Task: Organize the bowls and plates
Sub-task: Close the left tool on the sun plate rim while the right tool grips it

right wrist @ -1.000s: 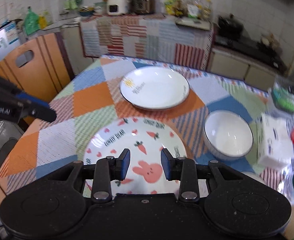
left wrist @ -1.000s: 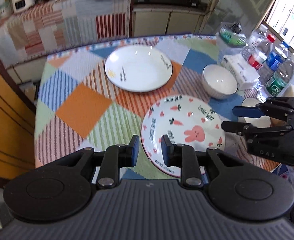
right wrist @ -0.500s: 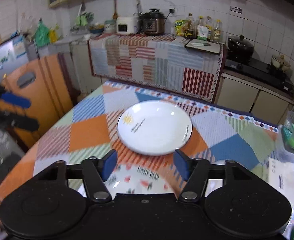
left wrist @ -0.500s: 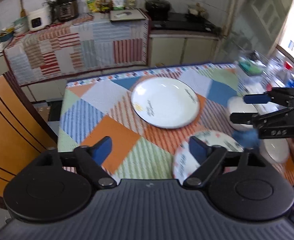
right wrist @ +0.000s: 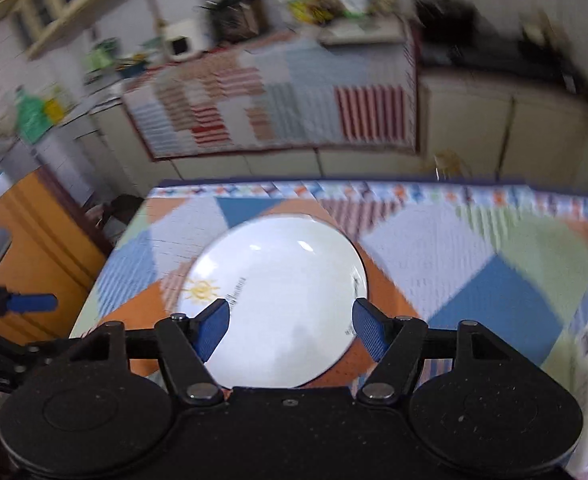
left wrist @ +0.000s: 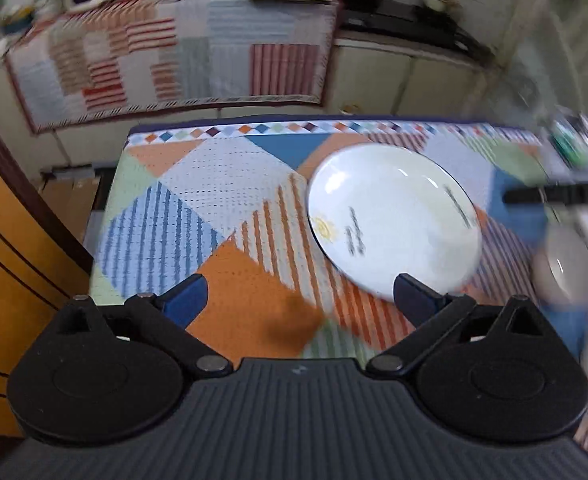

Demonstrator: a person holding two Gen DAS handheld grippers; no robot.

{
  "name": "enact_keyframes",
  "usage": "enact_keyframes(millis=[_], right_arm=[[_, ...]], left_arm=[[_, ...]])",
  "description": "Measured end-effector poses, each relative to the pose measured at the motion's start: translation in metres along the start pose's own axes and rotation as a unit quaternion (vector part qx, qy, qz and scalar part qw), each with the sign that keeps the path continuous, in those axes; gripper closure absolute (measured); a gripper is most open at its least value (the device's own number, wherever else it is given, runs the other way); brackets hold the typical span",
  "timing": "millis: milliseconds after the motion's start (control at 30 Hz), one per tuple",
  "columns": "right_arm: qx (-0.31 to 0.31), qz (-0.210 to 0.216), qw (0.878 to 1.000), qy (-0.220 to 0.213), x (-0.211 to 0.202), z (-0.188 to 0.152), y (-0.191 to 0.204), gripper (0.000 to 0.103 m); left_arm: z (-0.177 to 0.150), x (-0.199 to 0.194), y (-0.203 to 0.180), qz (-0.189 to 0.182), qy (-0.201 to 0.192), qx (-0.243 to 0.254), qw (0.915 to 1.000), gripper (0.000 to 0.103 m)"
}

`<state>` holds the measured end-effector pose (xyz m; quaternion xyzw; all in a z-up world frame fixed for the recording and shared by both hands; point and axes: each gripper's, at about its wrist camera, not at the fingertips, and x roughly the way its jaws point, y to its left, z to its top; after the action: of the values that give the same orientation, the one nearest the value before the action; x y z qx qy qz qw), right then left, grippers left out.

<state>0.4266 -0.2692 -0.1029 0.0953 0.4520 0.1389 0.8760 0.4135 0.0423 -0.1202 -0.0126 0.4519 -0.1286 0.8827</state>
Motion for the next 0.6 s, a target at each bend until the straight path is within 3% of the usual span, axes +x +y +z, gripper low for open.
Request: enact_keyframes(millis=[133, 400, 567, 600], right_arm=[[0.040, -0.002, 0.999, 0.009, 0.031, -0.005, -0.019, 0.030], [0.091, -0.025, 0.995, 0.039, 0.058, -0.017, -0.037, 0.033], [0.073, -0.011, 0.996, 0.048, 0.056, -0.019, -0.037, 0.034], [0.073, -0.011, 0.996, 0.048, 0.058, -0.019, -0.038, 0.037]], left_arm=[[0.007, 0.036, 0.004, -0.041, 0.007, -0.049, 0.9979, 0.005], [-0.009, 0.086, 0.008, -0.071, 0.036, -0.060, 0.9950, 0.011], [-0.008, 0.095, 0.019, -0.075, 0.019, -0.069, 0.9946, 0.022], [-0.006, 0.095, 0.021, -0.078, 0.012, -0.075, 0.9941, 0.032]])
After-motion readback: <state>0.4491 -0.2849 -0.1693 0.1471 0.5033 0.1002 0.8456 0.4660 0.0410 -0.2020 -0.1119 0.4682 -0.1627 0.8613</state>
